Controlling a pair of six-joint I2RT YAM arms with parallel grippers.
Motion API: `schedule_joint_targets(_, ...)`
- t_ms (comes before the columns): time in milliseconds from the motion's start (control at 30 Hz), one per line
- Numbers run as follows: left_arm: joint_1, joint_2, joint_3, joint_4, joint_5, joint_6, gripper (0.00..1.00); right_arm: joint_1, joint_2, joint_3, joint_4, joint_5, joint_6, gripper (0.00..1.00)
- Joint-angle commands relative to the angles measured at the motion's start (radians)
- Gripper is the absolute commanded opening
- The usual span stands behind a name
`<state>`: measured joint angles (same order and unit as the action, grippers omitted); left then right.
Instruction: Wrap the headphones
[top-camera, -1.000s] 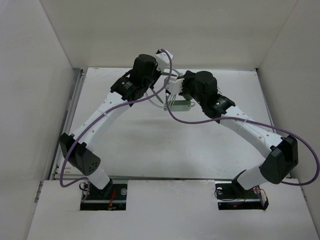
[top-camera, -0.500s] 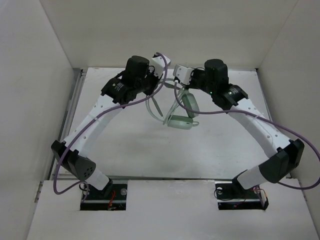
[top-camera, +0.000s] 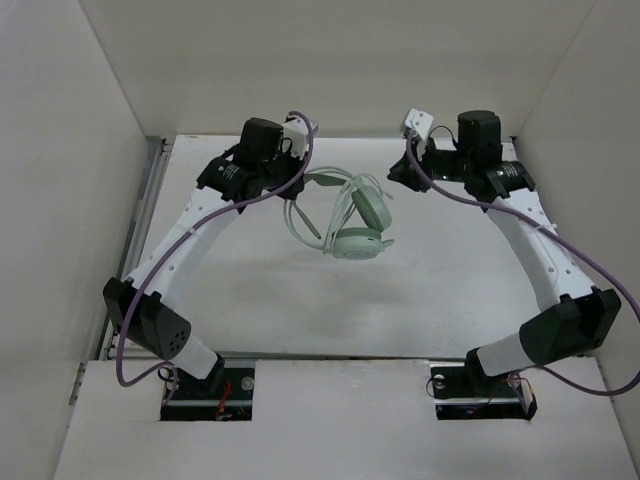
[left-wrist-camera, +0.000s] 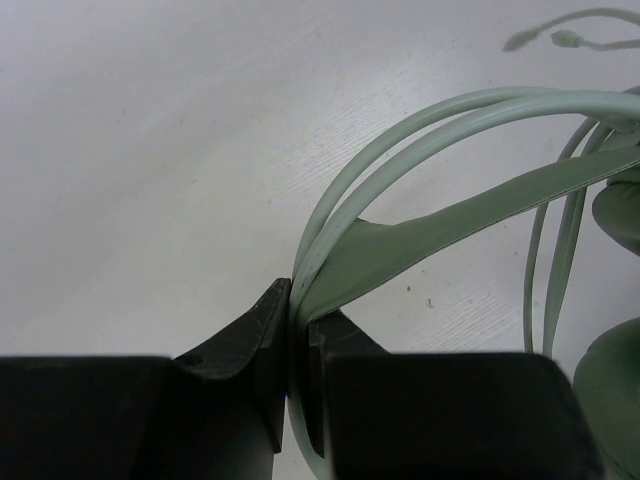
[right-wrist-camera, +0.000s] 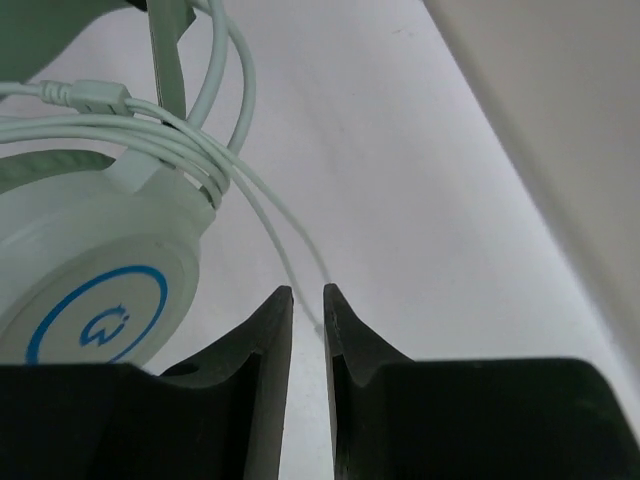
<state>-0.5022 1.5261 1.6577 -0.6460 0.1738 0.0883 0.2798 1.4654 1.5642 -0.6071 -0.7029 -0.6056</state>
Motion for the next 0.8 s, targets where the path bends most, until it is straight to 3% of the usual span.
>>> schedule_joint_targets(0,0.026,-0.057,-0.064,0.126,0.001,-0.120,0.00,-0.049,-0.065,-0.097,0.244,-0.161,0.348,0.24)
schedule_joint_targets(167,0.043,-0.034,-0.203,0.276,-0.065,-0.208,0.00,-0.145,-0.132,-0.318,0.688,-0.118,0.896,0.28)
schedule_joint_targets(233,0.037,-0.003,-0.237,0.327,-0.074,-0.234,0.00,-0.176,-0.175,-0.397,0.818,-0.130,1.004,0.28)
schedule_joint_targets(533,0.021,0.218,-0.299,0.494,-0.091,-0.374,0.00,-0.225,-0.275,-0.480,0.738,-0.089,0.919,0.29)
schedule_joint_targets(767,0.052,0.405,-0.222,0.543,-0.145,-0.377,0.00,-0.340,-0.326,-0.510,0.750,-0.070,0.922,0.30)
